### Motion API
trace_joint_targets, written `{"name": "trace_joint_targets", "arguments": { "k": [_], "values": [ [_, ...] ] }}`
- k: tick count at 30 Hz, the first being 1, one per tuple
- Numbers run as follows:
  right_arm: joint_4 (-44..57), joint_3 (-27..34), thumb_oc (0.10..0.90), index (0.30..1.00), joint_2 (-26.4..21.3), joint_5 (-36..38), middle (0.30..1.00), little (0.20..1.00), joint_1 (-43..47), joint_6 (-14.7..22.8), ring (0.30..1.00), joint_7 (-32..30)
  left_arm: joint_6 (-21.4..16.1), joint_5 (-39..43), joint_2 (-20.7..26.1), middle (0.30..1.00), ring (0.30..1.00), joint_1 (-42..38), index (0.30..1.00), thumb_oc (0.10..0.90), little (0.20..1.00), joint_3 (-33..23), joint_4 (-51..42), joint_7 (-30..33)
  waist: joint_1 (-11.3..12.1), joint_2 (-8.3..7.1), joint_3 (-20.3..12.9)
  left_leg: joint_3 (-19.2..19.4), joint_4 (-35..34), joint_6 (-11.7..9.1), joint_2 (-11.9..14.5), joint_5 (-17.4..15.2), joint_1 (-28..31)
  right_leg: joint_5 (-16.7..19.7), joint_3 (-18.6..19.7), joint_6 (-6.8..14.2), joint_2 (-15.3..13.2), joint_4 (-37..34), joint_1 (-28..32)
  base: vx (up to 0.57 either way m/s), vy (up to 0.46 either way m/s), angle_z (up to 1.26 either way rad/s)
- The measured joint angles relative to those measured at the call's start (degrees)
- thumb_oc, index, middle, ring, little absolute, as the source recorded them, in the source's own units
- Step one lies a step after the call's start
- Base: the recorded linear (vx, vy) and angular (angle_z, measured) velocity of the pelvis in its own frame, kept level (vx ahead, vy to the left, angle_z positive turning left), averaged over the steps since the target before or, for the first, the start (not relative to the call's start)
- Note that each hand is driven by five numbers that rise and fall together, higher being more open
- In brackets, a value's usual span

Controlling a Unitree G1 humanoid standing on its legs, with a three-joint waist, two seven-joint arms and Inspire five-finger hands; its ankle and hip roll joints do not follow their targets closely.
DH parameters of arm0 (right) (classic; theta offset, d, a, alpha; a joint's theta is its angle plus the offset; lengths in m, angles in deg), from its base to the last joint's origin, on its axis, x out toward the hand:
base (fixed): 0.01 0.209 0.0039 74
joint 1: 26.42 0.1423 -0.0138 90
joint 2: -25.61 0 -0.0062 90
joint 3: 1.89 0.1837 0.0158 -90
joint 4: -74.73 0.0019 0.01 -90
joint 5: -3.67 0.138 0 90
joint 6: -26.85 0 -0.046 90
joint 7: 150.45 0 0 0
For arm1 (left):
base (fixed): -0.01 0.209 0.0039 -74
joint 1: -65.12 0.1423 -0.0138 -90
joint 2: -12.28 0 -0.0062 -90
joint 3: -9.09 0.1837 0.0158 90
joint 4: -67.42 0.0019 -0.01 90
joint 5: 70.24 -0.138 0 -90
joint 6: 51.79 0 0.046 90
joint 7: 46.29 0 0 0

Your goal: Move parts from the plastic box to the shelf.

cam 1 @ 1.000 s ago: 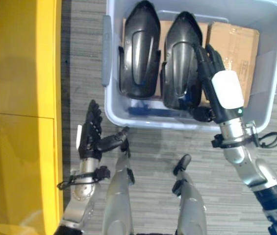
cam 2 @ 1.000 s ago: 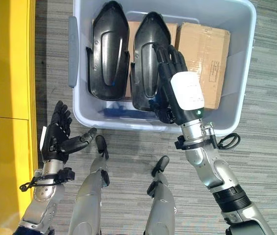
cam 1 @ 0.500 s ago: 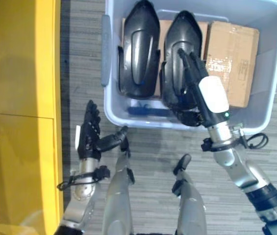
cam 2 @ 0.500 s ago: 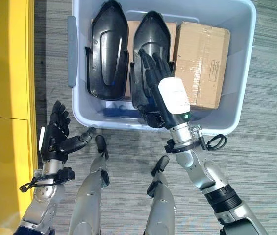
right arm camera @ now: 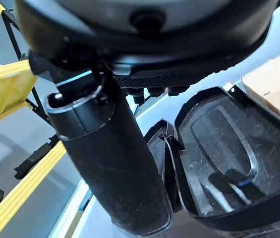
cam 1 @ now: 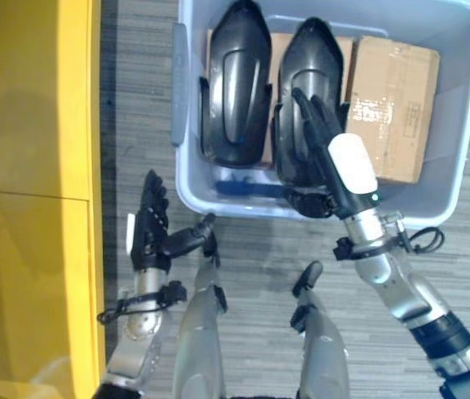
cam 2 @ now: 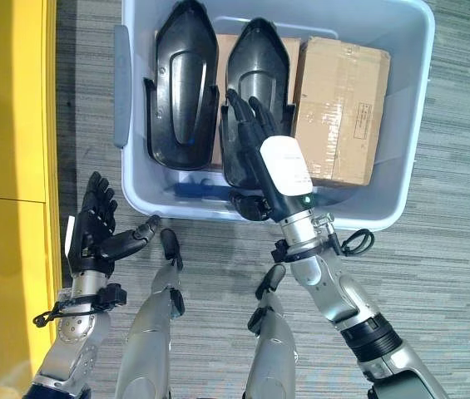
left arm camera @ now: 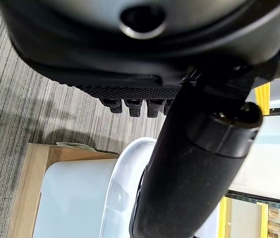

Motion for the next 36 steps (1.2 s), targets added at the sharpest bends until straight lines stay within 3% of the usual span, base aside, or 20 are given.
{"name": "trace_joint_targets", "arguments": {
  "k": [6, 15, 24, 36],
  "values": [
    [-2.0, -0.6, 0.900, 1.000, 0.3, -0.1, 1.000, 1.000, 0.7, 0.0, 1.000, 0.3, 0.0, 0.0, 0.0, 1.000, 1.000, 0.0, 1.000, 0.900, 1.000, 0.0, 0.0, 0.1, 0.0, 0.00, 0.0, 0.0, 0.0, 0.0, 0.0, 0.0, -0.1, 0.0, 0.0, 0.0, 0.0, 0.0, 0.0, 0.00, 0.000, 0.00],
    [-16.9, -0.1, 0.900, 1.000, -0.4, -2.5, 1.000, 1.000, 6.4, -3.2, 1.000, -2.5, -0.1, 0.1, -0.2, 1.000, 1.000, 0.0, 1.000, 0.900, 1.000, 0.0, 0.2, -0.2, 1.5, 0.06, 0.0, 0.0, 0.0, 0.0, -0.1, 0.0, -0.8, 0.0, -0.1, 0.0, -0.1, -0.2, -0.8, 0.00, 0.000, 0.00],
    [-27.3, -1.4, 0.900, 1.000, 0.5, -4.7, 1.000, 1.000, 10.4, -3.9, 1.000, -4.9, -0.2, 0.5, -0.2, 1.000, 1.000, -0.2, 1.000, 0.900, 1.000, 0.2, 0.5, -0.4, 2.8, 0.22, -0.1, -0.1, 0.0, 0.0, -0.1, 0.0, -1.0, 0.0, -0.1, 0.0, -0.1, -0.2, -0.9, 0.00, 0.000, 0.00],
    [-36.8, -3.8, 0.900, 1.000, 4.7, -4.5, 1.000, 1.000, 15.7, -4.0, 1.000, -8.0, -0.8, 0.7, -0.3, 1.000, 1.000, -0.6, 1.000, 0.900, 1.000, 2.3, 0.8, -1.7, 3.3, 1.30, -0.1, -0.1, 0.2, 0.1, -0.2, 0.0, -1.0, 0.0, 0.0, 0.1, -0.2, 0.0, -0.9, 0.00, 0.000, 0.00]
  ]
}}
